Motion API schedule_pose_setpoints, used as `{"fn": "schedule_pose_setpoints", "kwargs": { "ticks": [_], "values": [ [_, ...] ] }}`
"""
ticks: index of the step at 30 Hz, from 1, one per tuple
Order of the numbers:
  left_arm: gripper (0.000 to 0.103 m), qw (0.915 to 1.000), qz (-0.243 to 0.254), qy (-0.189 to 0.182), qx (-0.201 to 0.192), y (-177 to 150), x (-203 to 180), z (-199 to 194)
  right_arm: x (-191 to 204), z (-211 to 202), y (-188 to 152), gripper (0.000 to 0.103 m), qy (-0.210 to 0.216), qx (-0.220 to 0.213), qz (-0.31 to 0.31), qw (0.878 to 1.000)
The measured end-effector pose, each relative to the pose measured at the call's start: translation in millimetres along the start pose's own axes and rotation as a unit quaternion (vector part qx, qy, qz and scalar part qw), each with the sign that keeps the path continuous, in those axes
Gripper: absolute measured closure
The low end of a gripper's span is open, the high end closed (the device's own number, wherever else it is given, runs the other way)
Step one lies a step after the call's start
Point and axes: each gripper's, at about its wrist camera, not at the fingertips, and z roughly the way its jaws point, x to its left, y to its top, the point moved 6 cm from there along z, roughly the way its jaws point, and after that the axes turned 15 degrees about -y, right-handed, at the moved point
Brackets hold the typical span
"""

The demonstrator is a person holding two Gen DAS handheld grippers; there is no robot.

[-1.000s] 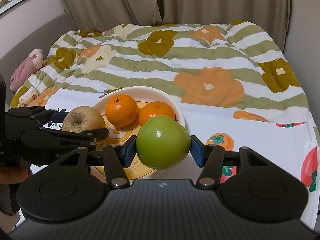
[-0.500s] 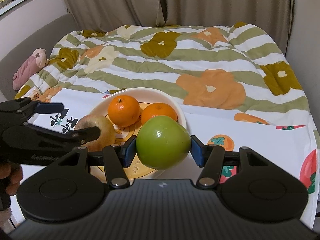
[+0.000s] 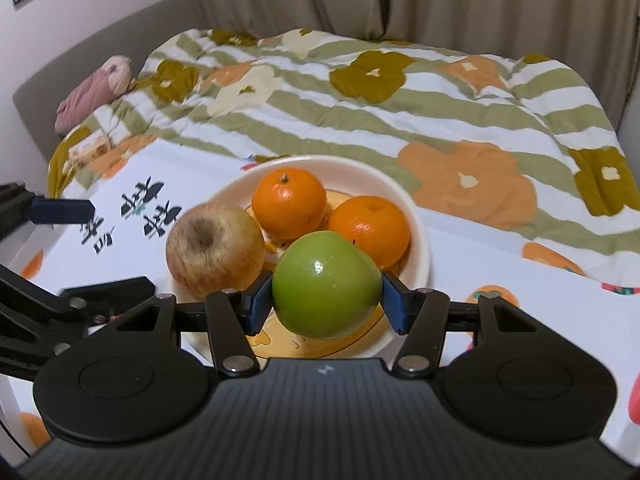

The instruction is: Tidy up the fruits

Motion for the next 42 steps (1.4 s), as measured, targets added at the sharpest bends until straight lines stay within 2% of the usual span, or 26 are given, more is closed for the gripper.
{"fn": "schedule_pose_setpoints", "kwargs": {
  "ticks": [9,10,12,13,17,32,42],
  "values": [
    [0.004,0.9997,-0.023,0.003,0.008,-10.1,4.0,3.5,7.7,21.0,-7.9,0.031,0.009,0.020,-0.015,1.000],
    [0.004,0.9997,-0.024,0.003,0.008,-10.6,4.2,3.3,7.5,19.0,-6.0,0.027,0.011,0.009,-0.009,1.000],
    [0.004,0.9996,-0.026,0.004,0.010,-11.3,4.4,3.3,6.9,13.3,-1.7,0.005,0.006,-0.013,0.000,1.000],
    [0.004,0.9996,-0.027,0.004,0.011,-11.9,4.3,3.1,6.6,11.6,0.2,0.000,-0.007,-0.019,-0.002,1.000],
    [0.004,0.9995,-0.029,0.005,0.009,-11.9,3.2,2.1,3.7,9.2,0.9,0.000,-0.017,-0.017,-0.001,1.000],
    [0.004,0.9991,-0.037,0.020,-0.004,-9.1,6.5,-13.7,4.4,-8.7,2.5,0.000,-0.011,-0.017,0.007,1.000],
    [0.004,0.9974,-0.038,0.034,-0.050,-3.6,3.5,-63.5,3.9,-70.8,7.0,0.000,-0.047,-0.043,0.019,0.998]
  ]
}}
